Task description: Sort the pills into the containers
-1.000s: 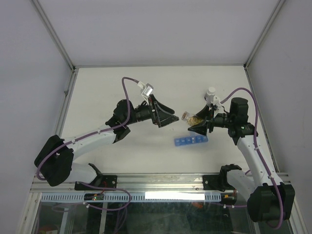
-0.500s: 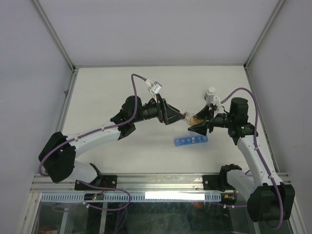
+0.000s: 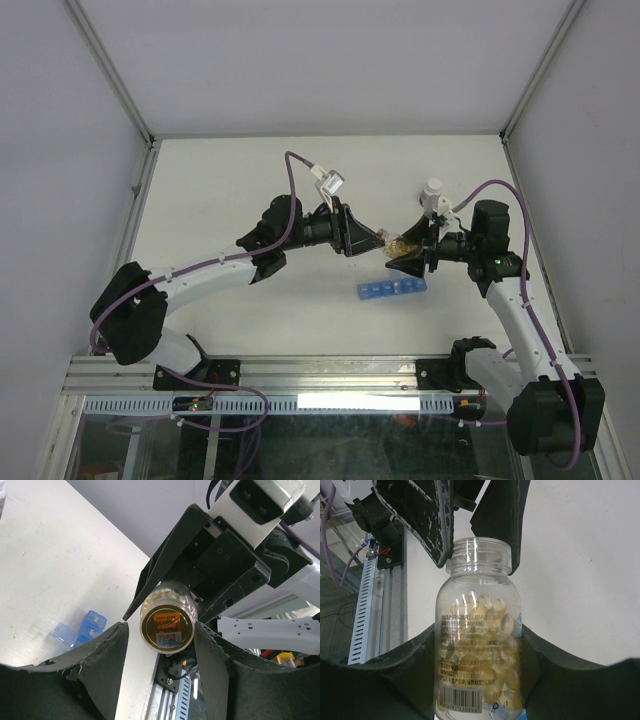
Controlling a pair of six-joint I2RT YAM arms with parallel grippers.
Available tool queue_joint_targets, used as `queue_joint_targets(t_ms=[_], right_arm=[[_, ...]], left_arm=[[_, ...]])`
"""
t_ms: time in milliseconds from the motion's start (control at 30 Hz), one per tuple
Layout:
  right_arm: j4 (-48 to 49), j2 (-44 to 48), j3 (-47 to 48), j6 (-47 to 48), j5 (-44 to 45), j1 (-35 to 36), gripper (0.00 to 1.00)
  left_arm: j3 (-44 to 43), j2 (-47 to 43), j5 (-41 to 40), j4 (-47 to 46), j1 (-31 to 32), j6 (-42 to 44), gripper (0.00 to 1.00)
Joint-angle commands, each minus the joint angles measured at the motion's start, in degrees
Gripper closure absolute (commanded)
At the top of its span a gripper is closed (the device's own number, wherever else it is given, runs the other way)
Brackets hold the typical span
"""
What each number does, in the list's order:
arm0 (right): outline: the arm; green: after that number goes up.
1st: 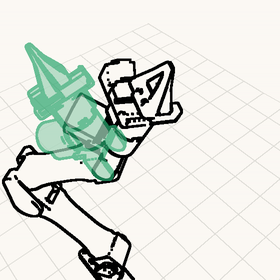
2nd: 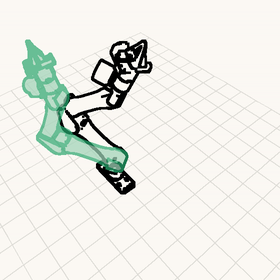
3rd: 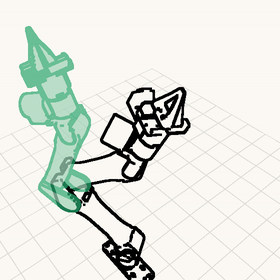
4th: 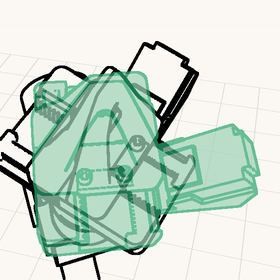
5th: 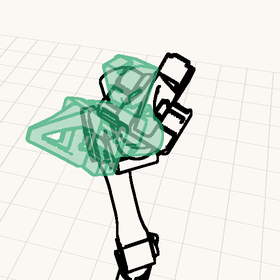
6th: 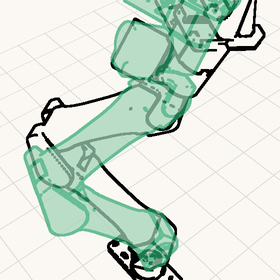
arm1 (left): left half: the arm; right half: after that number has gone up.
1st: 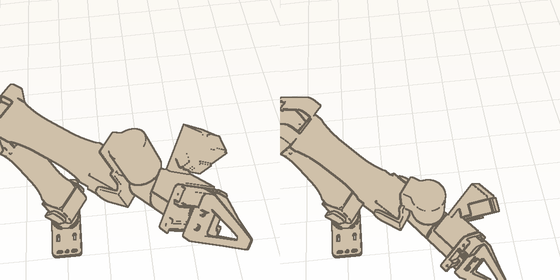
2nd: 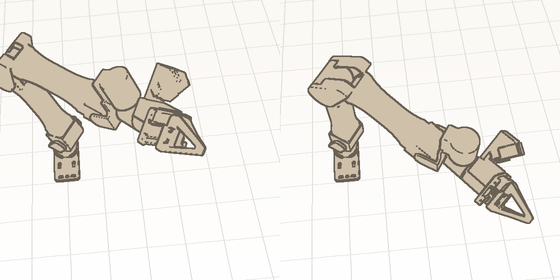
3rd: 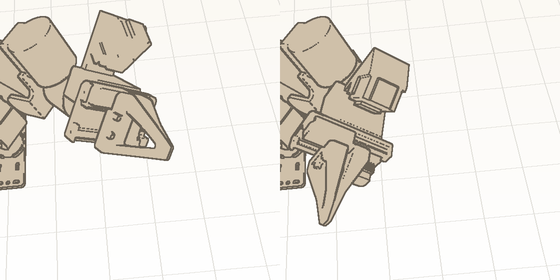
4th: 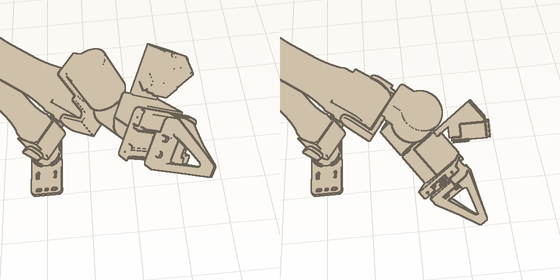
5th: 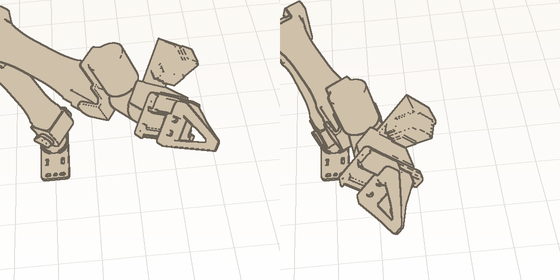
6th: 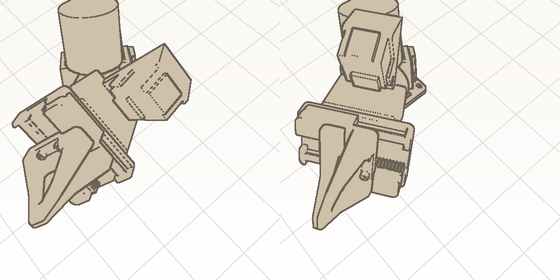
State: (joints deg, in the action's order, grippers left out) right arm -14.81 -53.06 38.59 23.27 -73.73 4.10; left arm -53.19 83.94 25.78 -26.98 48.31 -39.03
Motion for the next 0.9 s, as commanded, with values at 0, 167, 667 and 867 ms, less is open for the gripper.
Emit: queue_joint_targets(t_ms=[0,167,667,867], right_arm=[[2.7,0.5,2.5,0.2,-0.3,-0.4,1.00],[2.7,0.4,2.5,0.2,-0.3,-0.5,1.00],[2.6,0.6,2.5,0.3,-0.4,-0.4,1.00],[2.6,0.6,2.6,0.3,-0.4,-0.5,1.00]], left_arm=[[-2.7,0.5,2.5,-1.2,0.7,1.2,0.46],[-3.1,0.8,3.3,-1.1,0.8,1.3,0.57],[-5.0,2.8,9.2,-1.1,0.7,5.6,0.62],[-5.3,3.0,9.4,-1.1,0.7,5.9,0.52]])
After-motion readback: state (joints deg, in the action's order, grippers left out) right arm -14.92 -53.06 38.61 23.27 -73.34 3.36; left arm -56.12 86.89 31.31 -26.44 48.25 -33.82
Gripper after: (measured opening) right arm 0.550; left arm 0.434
